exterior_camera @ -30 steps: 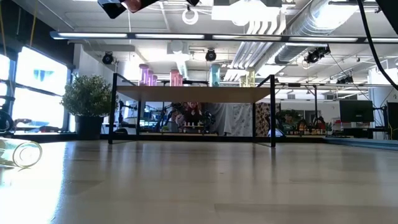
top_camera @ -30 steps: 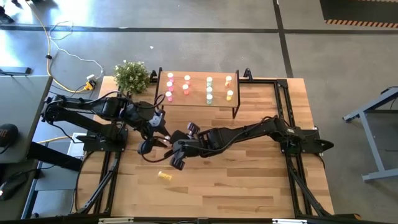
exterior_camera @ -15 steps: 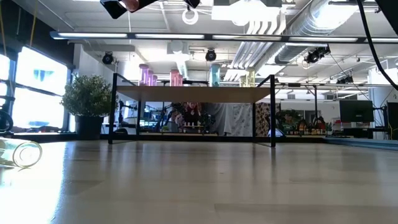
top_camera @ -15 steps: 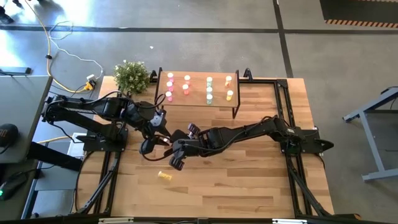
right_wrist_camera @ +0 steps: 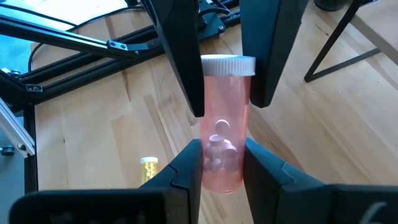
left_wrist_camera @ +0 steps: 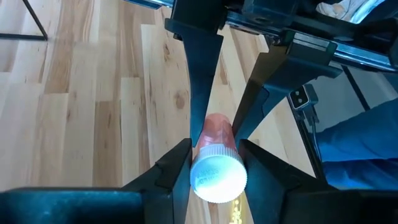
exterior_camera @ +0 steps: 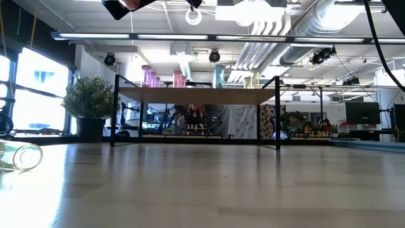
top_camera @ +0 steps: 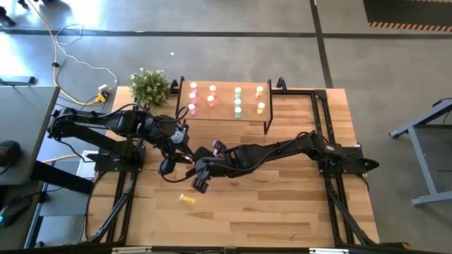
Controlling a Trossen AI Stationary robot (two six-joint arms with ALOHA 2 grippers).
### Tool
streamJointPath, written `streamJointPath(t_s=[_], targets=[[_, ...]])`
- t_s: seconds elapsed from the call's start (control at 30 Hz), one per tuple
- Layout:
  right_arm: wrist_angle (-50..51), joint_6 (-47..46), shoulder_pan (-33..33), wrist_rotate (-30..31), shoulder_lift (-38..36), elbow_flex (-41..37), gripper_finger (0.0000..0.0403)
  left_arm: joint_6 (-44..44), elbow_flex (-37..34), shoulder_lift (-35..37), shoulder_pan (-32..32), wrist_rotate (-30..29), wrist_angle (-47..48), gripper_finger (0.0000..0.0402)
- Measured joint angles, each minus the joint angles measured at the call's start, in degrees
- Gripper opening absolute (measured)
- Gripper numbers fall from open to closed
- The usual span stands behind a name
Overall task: Pick and place medicine bottles onto shelf by color
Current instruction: Put the orange pill bottle on the shelf aligned with the other orange pill bottles
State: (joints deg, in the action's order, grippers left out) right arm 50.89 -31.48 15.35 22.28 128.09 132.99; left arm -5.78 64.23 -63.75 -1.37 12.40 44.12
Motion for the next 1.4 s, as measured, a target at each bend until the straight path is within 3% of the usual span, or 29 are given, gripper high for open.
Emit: streamJointPath(t_s=[0.3, 0.63, 0.83, 1.1, 1.4], targets=[[0.0, 0.0, 0.0, 0.04, 0.02, 0.0, 0.0086, 0.04, 0.0, 0.0, 0.0, 0.0, 0.09, 0.0113], [-0.02, 0.39, -0.07, -0.46, -0.05, 0.0, 0.0177, 0.02, 0.0, 0.0, 0.0, -0.82, 0.39, 0.0113], [2.51, -1.4, -0.68, -0.66, -2.15, 0.02, 0.0192, 1.05, 0.0, 0.0, -0.11, -2.56, 0.64, 0.0113], [6.85, -1.03, -0.88, 4.47, -4.96, 0.04, 0.0193, 1.95, 0.57, 0.02, -1.18, -5.92, 2.01, 0.0113], [11.54, 0.75, -2.73, 12.79, -9.35, 0.07, 0.0193, 5.54, 6.07, 0.0, -7.81, -9.12, 6.36, 0.0113]])
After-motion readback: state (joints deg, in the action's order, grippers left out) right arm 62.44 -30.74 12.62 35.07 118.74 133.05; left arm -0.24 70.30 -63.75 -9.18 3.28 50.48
